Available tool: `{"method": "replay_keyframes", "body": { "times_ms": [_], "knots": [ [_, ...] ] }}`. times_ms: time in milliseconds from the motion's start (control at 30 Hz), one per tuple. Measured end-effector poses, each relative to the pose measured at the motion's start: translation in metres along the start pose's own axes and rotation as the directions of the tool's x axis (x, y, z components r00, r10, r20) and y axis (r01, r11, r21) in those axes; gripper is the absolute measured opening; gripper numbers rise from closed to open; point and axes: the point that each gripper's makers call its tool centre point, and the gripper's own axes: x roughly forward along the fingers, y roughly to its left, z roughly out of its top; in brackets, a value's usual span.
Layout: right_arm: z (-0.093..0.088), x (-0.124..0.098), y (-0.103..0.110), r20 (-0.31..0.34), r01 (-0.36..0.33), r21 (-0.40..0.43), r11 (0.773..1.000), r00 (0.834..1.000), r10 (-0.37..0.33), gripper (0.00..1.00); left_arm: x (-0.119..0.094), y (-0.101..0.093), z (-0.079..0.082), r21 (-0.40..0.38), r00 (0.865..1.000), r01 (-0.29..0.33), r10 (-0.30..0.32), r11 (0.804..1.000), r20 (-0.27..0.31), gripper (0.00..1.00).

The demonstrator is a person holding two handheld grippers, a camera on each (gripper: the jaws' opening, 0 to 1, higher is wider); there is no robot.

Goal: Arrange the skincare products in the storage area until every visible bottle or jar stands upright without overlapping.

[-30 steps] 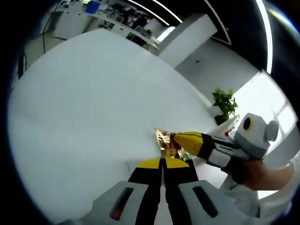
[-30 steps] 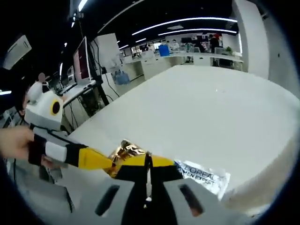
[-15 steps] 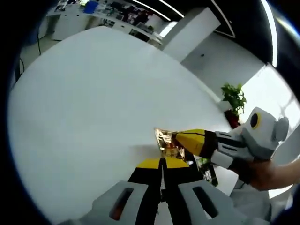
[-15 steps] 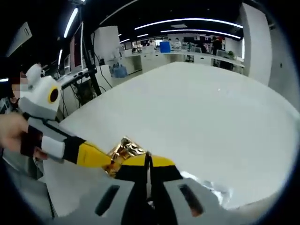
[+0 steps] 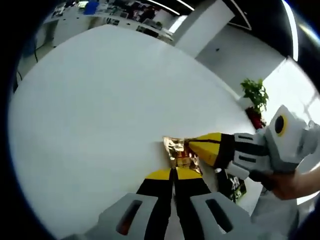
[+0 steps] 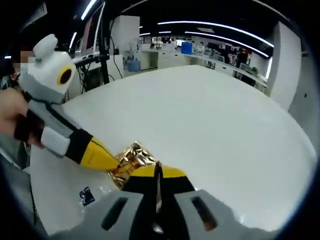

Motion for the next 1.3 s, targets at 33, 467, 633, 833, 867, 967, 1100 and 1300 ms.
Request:
{"method": "replay_keyframes", "body": {
  "times_ms": [33,467,633,833,867,967,1100,1300],
  "knots": [
    [-0.001,0.0,-0.001,-0.004,0.004,-0.014,1.0,1.0,-0.004,0.01,0.001,-0.001,0.0,0.007,1.0,0.001,-0.001,1.0,-0.001,0.0],
    [-0.004,0.001,-0.005,-0.025,0.018,-0.087,0.996,0.999,-0.02,0.01,-0.003,0.001,0.005,0.335,0.994,-0.084,0.104,0.939,-0.042,0.03],
    [-0.004,0.0,-0.005,-0.025,0.022,-0.085,0.996,0.999,-0.024,0.01,-0.005,-0.009,0.018,0.479,0.995,-0.082,0.096,0.874,-0.005,0.07],
    [-0.004,0.0,-0.005,-0.025,0.022,-0.088,0.996,0.999,-0.024,0.01,0.011,-0.026,0.014,0.679,0.996,-0.036,0.082,0.734,-0.036,0.12],
    [-0.004,0.0,-0.005,-0.026,0.021,-0.089,0.996,0.999,-0.023,0.01,0.014,-0.026,0.011,0.692,0.995,-0.03,0.086,0.721,-0.046,0.13],
    [-0.004,0.0,-0.005,-0.027,0.02,-0.092,0.996,0.999,-0.023,0.01,0.023,-0.025,0.005,0.708,0.994,-0.033,0.099,0.705,-0.053,0.17],
    [-0.004,0.0,-0.005,-0.028,0.018,-0.095,0.995,0.999,-0.021,0.01,0.024,-0.027,0.008,0.698,0.995,-0.035,0.091,0.715,-0.043,0.2],
    [-0.004,0.0,-0.005,-0.029,0.017,-0.104,0.994,0.999,-0.02,0.02,0.025,-0.025,0.009,0.677,0.995,-0.03,0.088,0.736,-0.052,0.21]
  ]
}}
